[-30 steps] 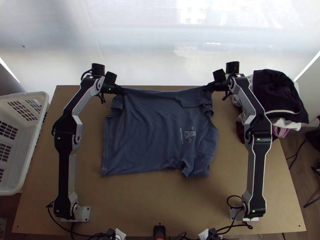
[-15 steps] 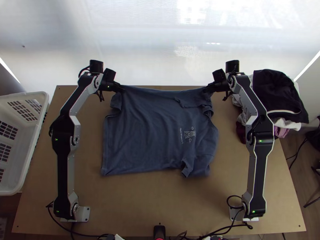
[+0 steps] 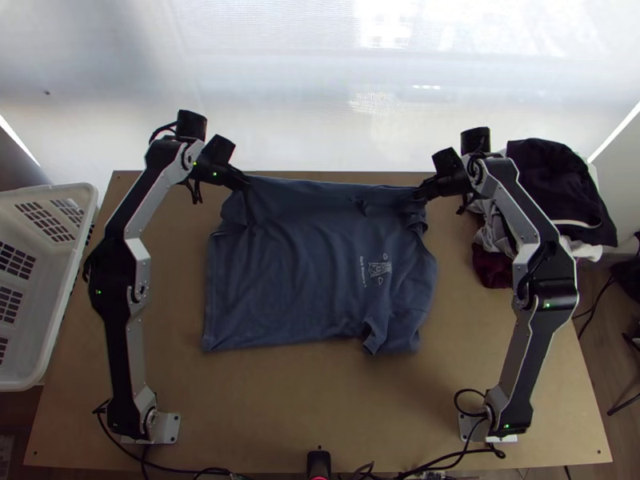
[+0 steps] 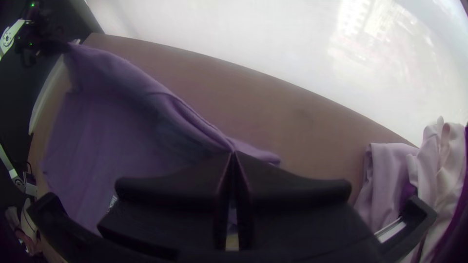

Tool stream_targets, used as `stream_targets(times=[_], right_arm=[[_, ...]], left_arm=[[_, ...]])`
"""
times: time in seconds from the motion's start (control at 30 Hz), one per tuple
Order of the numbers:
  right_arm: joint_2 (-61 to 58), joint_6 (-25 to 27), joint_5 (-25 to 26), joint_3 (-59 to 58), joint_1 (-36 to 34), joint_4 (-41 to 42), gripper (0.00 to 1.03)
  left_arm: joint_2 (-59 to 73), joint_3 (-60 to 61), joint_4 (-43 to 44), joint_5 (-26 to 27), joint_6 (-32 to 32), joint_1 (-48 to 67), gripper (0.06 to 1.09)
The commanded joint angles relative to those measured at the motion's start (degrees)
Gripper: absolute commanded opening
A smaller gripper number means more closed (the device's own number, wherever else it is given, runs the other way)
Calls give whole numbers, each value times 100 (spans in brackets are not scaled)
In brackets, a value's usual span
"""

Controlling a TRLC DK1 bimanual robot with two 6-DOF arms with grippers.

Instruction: Fold the t-shirt

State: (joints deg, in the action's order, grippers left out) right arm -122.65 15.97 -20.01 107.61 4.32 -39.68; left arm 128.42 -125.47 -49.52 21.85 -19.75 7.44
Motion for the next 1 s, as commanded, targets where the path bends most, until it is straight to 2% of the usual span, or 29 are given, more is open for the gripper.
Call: stream_targets(times=[0.0, 0.33, 0.63, 0.97], right_arm=[[628, 82, -3, -812, -98, 39, 3], [1367, 64, -3, -1410, -98, -57, 3], [1762, 64, -3, -2095, 25, -84, 3], [2369, 126, -3, -2965, 25, -163, 3]], left_arm=[[-581, 488, -515, 145, -346, 170, 10], [-1654, 2044, -594, 206, -847, 275, 10], [-2497, 3819, -14, 232, -1031, 310, 10], [-2761, 4294, 65, 259, -1216, 354, 10]])
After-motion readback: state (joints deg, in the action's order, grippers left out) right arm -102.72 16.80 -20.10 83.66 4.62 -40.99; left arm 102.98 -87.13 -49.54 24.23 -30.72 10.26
